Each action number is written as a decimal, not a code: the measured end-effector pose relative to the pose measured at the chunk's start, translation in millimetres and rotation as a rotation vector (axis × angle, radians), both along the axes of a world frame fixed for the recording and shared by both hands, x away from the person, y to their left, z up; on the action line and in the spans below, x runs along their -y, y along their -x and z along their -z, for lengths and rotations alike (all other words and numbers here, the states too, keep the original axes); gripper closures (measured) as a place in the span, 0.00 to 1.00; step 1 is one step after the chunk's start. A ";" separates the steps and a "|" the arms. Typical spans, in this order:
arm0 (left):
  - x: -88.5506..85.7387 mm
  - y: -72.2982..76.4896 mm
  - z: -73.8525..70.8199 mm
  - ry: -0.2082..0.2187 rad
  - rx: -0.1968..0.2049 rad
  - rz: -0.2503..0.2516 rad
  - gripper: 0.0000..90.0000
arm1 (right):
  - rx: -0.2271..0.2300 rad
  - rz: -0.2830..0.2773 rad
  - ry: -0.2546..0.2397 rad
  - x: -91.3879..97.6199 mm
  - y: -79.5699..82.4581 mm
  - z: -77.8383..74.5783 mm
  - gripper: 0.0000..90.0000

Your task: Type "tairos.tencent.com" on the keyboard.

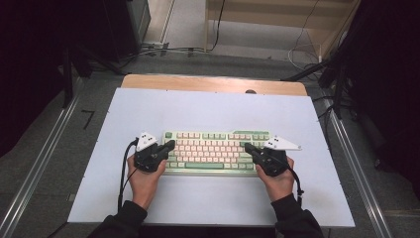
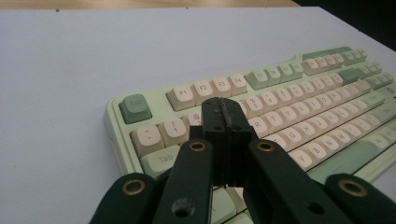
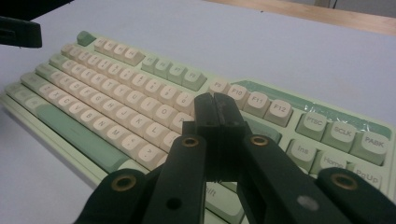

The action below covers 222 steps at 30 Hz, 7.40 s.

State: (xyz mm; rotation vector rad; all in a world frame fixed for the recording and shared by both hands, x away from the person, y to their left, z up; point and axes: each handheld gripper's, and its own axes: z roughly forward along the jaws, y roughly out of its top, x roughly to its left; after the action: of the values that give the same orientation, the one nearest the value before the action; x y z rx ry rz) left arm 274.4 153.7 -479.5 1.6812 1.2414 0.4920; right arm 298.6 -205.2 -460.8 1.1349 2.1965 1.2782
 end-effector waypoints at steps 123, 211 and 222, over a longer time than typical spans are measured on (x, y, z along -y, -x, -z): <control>47.5 -26.9 5.5 -0.049 -0.090 0.146 1.00 | -0.030 -0.071 0.037 -34.9 -8.6 7.5 0.97; 6.2 -8.2 7.6 -0.040 -0.077 0.063 1.00 | -0.040 -0.104 0.054 -65.8 -21.6 12.3 0.97; 7.6 -8.4 8.1 -0.036 -0.079 0.066 1.00 | -0.044 -0.113 0.058 -71.8 -24.4 13.6 0.97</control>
State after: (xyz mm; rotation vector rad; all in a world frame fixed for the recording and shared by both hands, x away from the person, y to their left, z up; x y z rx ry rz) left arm 282.8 146.1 -487.6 1.7811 1.2355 0.4137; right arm 323.0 -133.5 -474.4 1.0391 2.3440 1.2370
